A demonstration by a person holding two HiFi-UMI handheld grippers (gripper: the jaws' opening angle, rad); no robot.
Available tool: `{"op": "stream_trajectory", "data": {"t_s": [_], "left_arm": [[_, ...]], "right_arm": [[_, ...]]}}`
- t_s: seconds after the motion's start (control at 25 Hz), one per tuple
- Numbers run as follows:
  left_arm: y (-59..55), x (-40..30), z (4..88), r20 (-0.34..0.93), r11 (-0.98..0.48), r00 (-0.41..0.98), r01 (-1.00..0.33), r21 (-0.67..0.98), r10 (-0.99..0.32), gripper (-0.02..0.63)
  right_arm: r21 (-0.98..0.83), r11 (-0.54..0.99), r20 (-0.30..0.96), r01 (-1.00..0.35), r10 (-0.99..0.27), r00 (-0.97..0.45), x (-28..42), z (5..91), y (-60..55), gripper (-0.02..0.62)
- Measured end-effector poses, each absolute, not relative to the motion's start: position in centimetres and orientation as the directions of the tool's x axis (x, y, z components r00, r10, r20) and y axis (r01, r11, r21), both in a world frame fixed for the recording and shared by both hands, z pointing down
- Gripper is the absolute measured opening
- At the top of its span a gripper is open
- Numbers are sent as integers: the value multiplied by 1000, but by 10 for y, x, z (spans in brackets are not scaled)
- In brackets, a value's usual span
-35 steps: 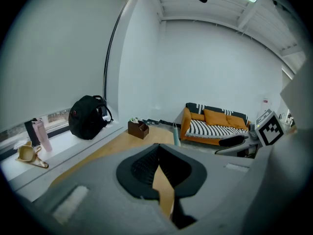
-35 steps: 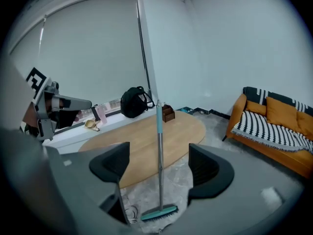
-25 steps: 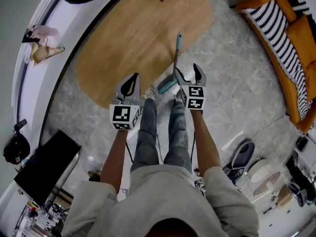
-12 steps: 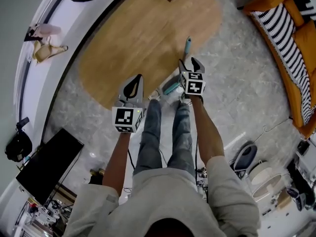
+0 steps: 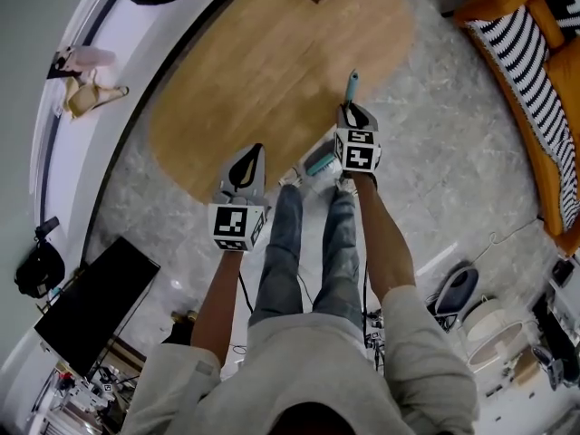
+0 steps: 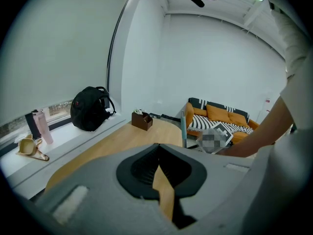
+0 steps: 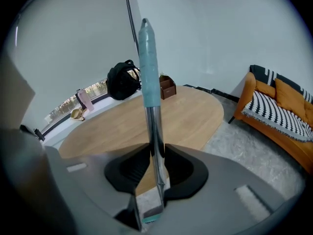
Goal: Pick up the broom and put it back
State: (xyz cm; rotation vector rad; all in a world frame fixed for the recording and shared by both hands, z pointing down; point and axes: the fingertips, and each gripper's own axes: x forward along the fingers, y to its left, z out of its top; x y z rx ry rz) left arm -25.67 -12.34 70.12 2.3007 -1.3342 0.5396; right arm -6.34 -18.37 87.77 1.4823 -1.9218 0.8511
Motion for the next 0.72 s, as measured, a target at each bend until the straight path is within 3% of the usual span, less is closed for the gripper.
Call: {"op": "stream_trajectory", "data": {"t_s": [0.72], "left_arm": [[-116, -211, 677, 494, -532, 536, -831, 165, -685, -3]], "right_arm": [[-105, 168, 717, -980, -671, -192, -17, 830, -73, 83]]}}
